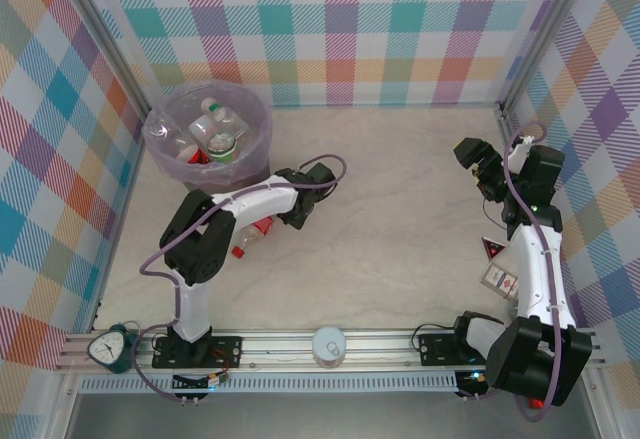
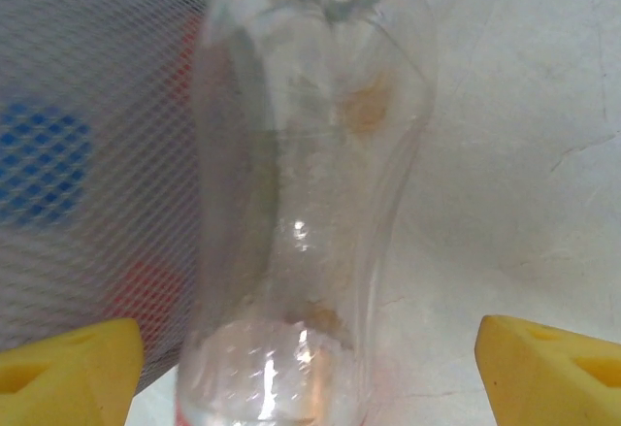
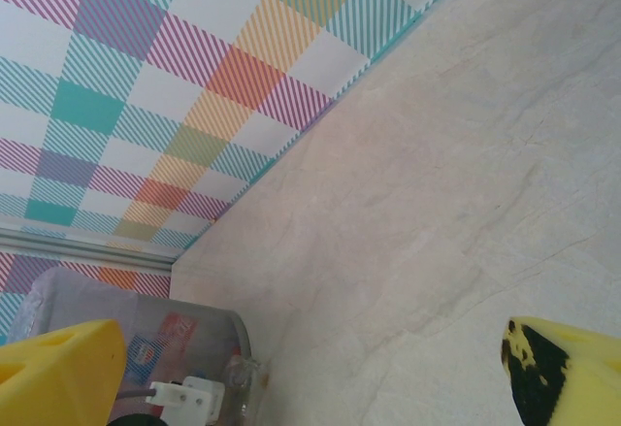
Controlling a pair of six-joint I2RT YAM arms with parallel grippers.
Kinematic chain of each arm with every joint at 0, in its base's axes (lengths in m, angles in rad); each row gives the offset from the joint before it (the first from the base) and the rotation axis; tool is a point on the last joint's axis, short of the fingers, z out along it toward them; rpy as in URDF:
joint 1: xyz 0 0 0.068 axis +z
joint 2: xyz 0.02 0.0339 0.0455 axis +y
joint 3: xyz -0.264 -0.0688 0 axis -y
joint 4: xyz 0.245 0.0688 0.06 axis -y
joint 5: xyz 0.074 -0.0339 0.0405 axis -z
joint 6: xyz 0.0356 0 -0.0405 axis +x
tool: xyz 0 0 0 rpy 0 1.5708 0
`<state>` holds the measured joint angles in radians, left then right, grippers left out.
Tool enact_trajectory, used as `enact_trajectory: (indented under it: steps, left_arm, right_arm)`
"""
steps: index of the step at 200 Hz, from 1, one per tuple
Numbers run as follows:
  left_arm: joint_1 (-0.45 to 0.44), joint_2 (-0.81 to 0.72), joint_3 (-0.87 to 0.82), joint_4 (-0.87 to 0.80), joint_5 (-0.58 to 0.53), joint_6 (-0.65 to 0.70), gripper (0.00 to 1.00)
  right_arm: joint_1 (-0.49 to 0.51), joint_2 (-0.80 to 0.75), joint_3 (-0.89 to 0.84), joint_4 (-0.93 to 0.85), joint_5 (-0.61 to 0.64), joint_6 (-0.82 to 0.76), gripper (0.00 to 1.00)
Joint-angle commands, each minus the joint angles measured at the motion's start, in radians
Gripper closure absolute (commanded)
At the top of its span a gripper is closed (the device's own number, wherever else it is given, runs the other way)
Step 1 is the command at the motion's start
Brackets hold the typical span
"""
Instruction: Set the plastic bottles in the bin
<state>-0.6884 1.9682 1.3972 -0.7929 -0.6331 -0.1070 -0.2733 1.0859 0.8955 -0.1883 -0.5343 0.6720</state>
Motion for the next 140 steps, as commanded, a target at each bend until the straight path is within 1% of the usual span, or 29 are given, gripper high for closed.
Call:
enact_trajectory:
  steps: [1,52,63,94,115,127,140]
  left_arm:
    - [0.021,0.037,-0.005,0.012,0.040,0.012,0.12]
    - [0.014,0.060,0.013,-0.029,0.119,-0.019,0.13]
    - [-0.004,0.050,0.019,-0.045,0.140,-0.035,0.14]
    - [-0.092,0.011,0.048,-0.082,0.189,-0.079,0.15]
    - [-0.110,0.017,0.068,-0.099,0.176,-0.082,0.15]
    - [-0.107,0.033,0.076,-0.107,0.156,-0.076,0.17]
    - [-0.109,0.048,0.087,-0.114,0.161,-0.072,0.20]
  right_arm:
    - [0.005,0.007,0.027,0.007,0.001,-0.017,0.01]
    - [0.006,0.019,0.027,0.015,0.000,-0.015,0.01]
    - [0.006,0.021,0.028,0.017,-0.002,-0.015,0.01]
    - [0.006,0.026,0.026,0.026,-0.006,-0.009,0.01]
    - [0.005,0.028,0.026,0.027,-0.008,-0.008,0.01]
    - [0.005,0.027,0.026,0.025,-0.009,-0.011,0.01]
    - [0.006,0.022,0.029,0.015,-0.004,-0.018,0.01]
